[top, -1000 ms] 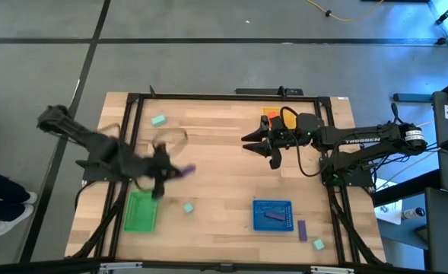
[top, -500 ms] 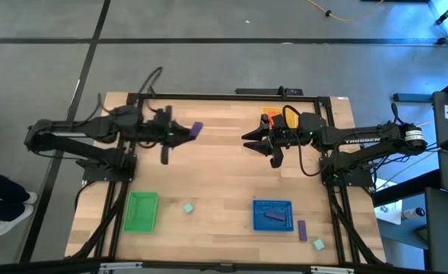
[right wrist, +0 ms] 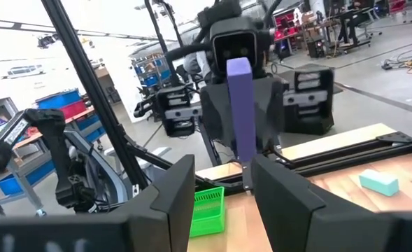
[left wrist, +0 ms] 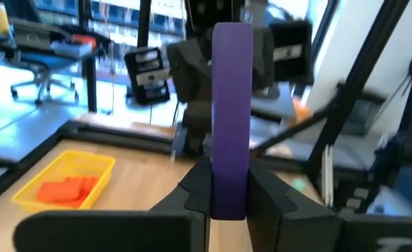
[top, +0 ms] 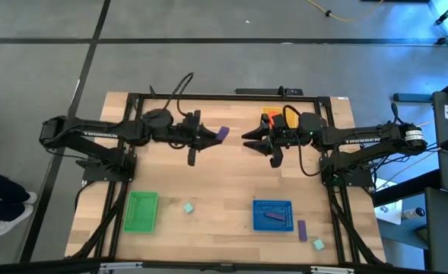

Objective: Sort & place blocks by color
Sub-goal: Put the left purple block into the blue bin

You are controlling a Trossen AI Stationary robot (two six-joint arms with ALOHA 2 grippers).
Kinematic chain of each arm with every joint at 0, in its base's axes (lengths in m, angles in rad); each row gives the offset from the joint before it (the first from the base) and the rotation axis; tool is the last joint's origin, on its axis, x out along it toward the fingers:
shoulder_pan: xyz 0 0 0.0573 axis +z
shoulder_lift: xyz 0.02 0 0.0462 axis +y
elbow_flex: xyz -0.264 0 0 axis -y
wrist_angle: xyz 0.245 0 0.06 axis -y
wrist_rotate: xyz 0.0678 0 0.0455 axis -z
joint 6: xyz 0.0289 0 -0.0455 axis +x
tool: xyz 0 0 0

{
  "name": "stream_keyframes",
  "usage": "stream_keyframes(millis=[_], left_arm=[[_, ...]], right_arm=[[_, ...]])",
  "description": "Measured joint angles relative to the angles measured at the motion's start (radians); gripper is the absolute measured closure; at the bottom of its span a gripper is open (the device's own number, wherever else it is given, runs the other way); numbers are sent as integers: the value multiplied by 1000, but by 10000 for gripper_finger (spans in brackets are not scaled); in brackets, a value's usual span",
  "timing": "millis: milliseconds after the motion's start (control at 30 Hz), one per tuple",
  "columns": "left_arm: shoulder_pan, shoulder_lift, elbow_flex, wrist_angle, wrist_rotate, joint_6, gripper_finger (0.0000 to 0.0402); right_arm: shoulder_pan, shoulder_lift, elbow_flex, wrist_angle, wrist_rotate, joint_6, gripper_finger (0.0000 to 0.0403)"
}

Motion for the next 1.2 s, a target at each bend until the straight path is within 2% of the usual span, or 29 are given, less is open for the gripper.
stream_keyframes(millis=[167,267,500,1200], left_arm=[[-15,-1,-161,305,-57,-114,357],[-32,-1,-211,400,-66,-154,357],[-51,-1,-228,399,-118,-158,357],[-51,-1,-226,400,-119,-166,357]], right_arm=[[0,0,0,0,3,0,259],[0,0,0,-1,3,0,259],[0,0,0,0,3,0,259],[3,0,0,-6,21,16,259]])
